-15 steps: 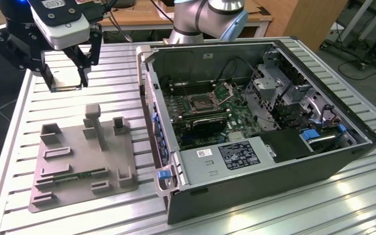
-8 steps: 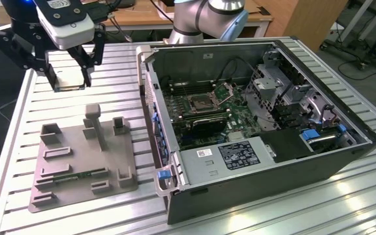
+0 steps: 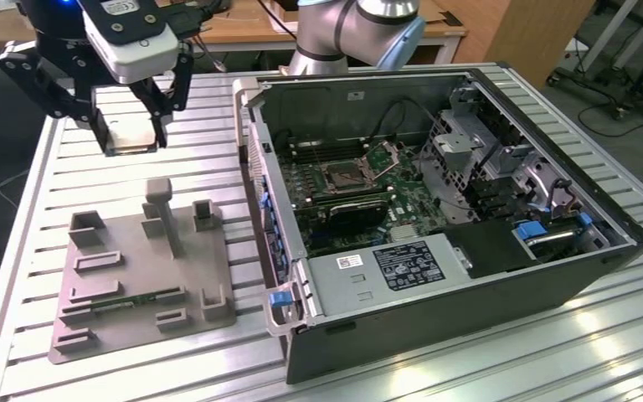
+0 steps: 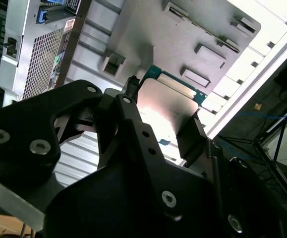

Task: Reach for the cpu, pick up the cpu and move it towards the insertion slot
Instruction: 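Pick up the cpu and move it towards the insertion slot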

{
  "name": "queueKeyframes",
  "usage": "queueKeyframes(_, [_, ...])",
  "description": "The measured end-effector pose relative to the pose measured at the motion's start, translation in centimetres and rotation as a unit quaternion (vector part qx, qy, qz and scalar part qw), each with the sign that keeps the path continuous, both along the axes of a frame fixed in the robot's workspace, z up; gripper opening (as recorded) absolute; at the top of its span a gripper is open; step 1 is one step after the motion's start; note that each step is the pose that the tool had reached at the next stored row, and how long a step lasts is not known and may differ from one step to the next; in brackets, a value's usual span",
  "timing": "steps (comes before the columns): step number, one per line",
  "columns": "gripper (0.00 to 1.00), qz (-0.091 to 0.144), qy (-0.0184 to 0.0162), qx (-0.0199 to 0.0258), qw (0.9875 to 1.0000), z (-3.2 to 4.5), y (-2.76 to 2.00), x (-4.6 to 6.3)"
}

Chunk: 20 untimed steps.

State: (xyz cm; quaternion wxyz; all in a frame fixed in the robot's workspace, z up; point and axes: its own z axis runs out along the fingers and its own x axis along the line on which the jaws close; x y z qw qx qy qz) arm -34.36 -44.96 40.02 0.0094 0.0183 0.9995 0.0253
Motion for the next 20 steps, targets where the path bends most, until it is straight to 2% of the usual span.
queueKeyframes(20, [0.55, -0.003, 0.0000, 0.0000, 1.0000, -0.01, 0.00, 2.4])
